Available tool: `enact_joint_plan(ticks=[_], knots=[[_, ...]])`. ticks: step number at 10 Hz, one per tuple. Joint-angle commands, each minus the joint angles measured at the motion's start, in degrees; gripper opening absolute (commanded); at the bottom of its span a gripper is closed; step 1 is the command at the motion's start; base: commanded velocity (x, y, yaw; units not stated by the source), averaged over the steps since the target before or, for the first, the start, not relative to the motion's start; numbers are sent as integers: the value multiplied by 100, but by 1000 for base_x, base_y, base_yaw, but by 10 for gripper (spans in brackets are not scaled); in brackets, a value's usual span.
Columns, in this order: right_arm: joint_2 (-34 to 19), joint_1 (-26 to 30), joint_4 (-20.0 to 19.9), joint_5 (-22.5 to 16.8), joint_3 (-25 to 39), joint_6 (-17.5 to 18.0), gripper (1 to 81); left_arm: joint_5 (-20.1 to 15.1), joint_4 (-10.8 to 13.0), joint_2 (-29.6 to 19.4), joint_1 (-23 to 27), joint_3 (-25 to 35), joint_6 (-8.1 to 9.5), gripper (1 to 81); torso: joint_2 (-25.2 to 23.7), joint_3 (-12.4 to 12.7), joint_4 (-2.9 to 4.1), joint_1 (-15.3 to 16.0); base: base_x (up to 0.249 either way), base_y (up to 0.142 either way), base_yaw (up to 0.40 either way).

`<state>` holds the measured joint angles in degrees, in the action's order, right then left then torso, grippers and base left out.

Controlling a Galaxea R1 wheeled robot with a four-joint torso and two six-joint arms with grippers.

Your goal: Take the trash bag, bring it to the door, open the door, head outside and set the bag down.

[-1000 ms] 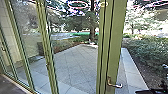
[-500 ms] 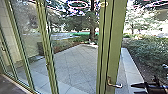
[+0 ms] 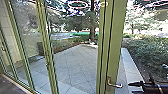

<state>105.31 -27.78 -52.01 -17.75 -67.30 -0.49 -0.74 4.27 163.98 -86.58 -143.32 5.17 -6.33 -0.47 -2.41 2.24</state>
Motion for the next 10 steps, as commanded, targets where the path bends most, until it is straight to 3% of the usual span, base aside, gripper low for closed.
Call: enact_joint_plan(ticks=[1,8,10], knots=[[220,444,-152,-247,-343,84,811,-268,-31,-66,339,6,-33,10,0,2,0,0,0,0,0],[696,224,-152,-264,-1073,805,811,-242,-31,-75,339,6,-25,10,2,-4,0,4,0,0,0],[774,233,-214,-475,-1170,996,811,-242,-48,-40,330,-64,-25,10,2,-4,0,4,0,0,0]])
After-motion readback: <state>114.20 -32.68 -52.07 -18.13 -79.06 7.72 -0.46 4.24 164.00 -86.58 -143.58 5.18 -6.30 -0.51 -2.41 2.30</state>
